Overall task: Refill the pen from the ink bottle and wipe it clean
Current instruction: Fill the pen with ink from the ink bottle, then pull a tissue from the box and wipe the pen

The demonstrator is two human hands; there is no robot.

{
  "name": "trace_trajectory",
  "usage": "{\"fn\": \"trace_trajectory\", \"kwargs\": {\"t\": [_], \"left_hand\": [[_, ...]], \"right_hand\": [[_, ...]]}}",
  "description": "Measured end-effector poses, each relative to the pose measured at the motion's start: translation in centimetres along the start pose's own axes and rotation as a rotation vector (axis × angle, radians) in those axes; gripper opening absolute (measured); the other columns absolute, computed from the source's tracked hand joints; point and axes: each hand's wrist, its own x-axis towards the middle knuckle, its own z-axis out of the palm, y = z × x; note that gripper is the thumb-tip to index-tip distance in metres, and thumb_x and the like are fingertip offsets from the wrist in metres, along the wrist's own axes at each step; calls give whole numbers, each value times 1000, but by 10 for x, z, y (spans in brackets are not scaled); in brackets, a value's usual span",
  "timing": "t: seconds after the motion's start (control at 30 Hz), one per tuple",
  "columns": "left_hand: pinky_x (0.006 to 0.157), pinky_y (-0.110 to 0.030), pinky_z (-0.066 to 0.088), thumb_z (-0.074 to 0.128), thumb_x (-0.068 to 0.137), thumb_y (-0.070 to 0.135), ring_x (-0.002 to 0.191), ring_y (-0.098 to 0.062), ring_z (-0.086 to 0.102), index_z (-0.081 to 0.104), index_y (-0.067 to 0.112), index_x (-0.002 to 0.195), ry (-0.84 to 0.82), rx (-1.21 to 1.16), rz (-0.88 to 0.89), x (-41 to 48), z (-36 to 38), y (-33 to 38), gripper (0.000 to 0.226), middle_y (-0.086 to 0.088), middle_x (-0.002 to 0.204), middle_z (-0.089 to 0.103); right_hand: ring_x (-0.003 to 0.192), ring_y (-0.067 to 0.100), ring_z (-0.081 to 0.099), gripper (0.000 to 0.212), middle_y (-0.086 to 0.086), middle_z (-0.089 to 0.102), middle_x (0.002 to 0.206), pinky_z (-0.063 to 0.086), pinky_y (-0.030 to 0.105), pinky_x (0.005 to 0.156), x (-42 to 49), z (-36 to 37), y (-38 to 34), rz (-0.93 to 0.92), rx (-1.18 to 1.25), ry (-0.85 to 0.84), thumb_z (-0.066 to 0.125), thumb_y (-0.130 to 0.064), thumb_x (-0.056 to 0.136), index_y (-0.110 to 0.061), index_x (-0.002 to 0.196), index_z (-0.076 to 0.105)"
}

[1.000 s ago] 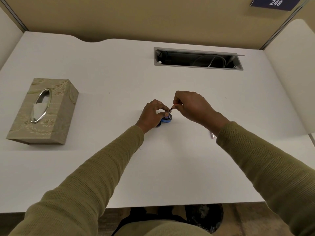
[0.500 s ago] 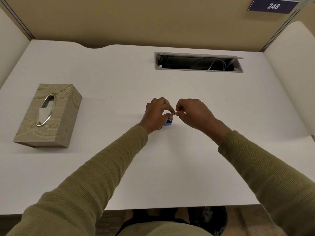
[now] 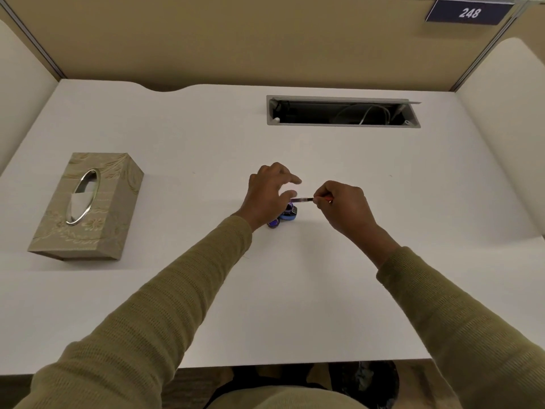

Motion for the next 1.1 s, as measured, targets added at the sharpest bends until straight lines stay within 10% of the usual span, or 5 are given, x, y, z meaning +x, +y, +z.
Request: {"fn": "trace_trajectory", "kwargs": {"t": [0.57,0.87,1.1], "left_hand": [[98,-51,44,70,88,23,98,-16,56,69,33,101,152,-227,-278,-34,-15,-27,17,10,104,61],[91,-44,48,71,87,24,92,-14,56,72,22,102,266,-108,-288,-63,-66,-58,14,6,100,64],[83,-49,50,65,85,26,87,-24,59,71,18,94,349,89,-311,-97,-135,-108,13,-1,93,64]], "right_hand": [[74,3,62,10,-9,73,77,42,20,60,-10,12,18,127,149,-58,63,-23,91,-24,82,68],[64,6,67,11,-13,75,76,45,35,88,-17,20,25,296,381,-55,61,-32,89,-28,83,70],[67,15,60,13,7,74,87,44,25,55,-16,28,1,366,593,-29,63,-18,95,-9,100,70]]}}
